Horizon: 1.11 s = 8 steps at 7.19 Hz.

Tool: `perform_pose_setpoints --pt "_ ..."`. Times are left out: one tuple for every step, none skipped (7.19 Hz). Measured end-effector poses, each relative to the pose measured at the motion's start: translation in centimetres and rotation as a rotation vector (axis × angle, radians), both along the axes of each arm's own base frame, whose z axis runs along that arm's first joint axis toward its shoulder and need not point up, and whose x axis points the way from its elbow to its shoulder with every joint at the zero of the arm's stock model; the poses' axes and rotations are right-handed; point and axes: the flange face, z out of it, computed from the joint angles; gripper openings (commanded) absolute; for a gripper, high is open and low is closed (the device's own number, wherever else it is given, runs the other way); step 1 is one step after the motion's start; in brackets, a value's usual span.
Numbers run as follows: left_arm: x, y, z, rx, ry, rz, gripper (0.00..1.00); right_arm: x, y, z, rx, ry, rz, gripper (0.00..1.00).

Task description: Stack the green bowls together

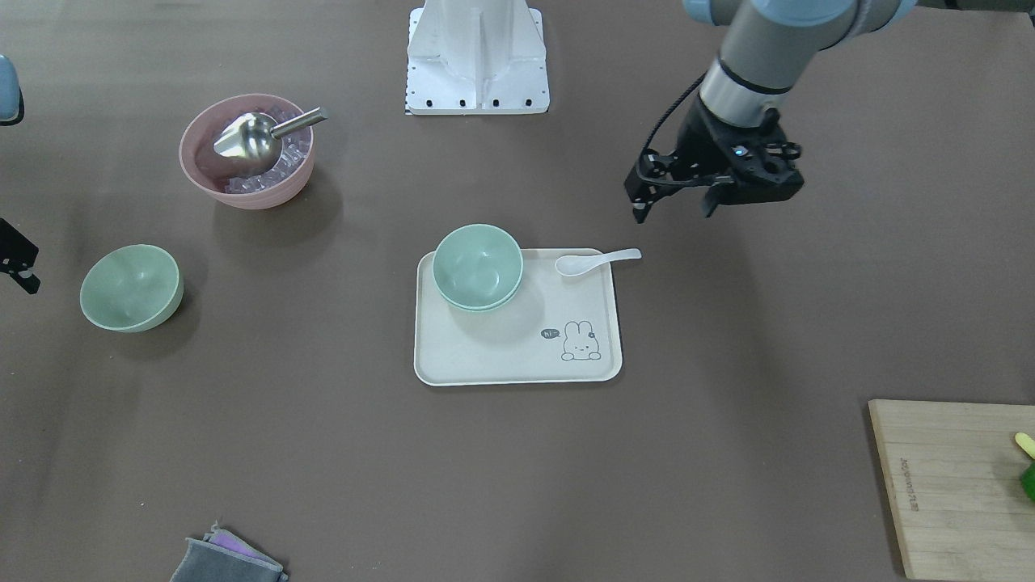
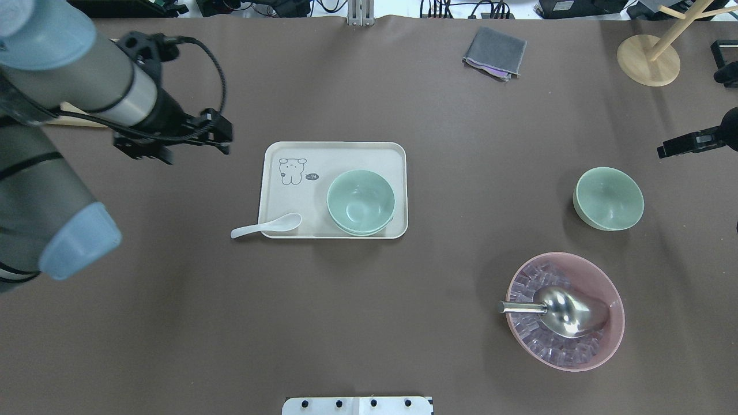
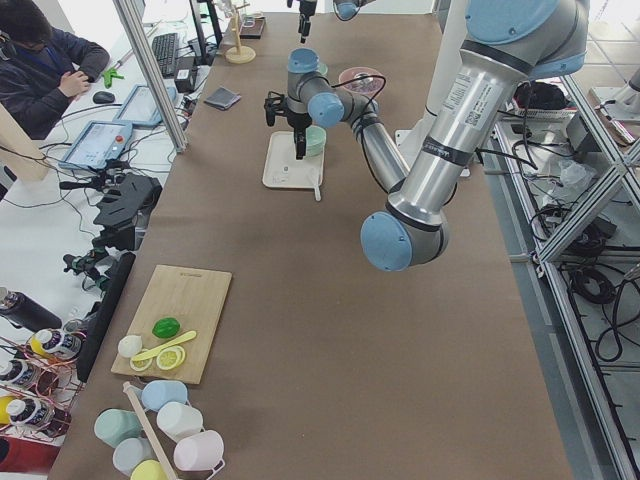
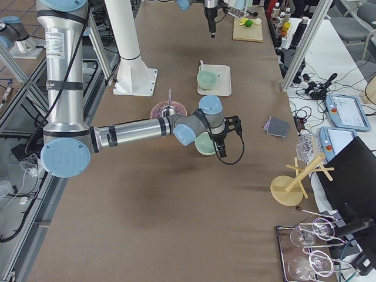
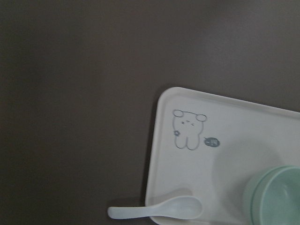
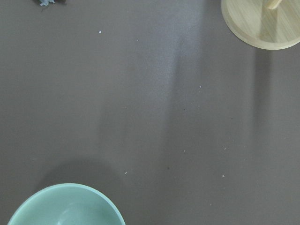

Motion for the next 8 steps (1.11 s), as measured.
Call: perform_pose_setpoints --pt "-5.6 -1.8 3.8 0.07 -0.093 0.043 0.98 0.0 0.0 0.1 -0.005 0.0 0.001 1.0" --pt "-12.3 -3.8 8.7 0.137 -0.182 0.103 0.98 -0.1 0.0 0.2 -0.008 0.0 0.0 1.0" --pt "-19.9 -5.7 14.4 0.183 -0.242 0.184 0.98 -0.1 0.1 0.3 -0.012 0.0 -0.001 1.0" --pt "-27.0 -7.0 20.7 0.208 -0.261 0.271 0.98 -0.3 0.1 0.4 -0.02 0.0 0.0 1.0" --pt "-33.3 -7.5 27.6 0.21 -0.261 0.348 0.98 -1.0 0.2 0.5 -0.039 -0.002 0.005 1.0" --pt "-37.5 -7.1 34.0 0.18 -0.246 0.403 0.98 -2.3 0.2 0.8 -0.061 0.002 0.006 1.0" --pt "-39.7 -6.0 38.4 0.137 -0.225 0.426 0.98 -3.9 -0.1 1.6 -0.076 0.016 0.001 1.0" --pt "-40.6 -4.9 40.9 0.11 -0.211 0.434 0.98 -5.4 -0.5 2.3 -0.089 0.025 -0.007 0.98"
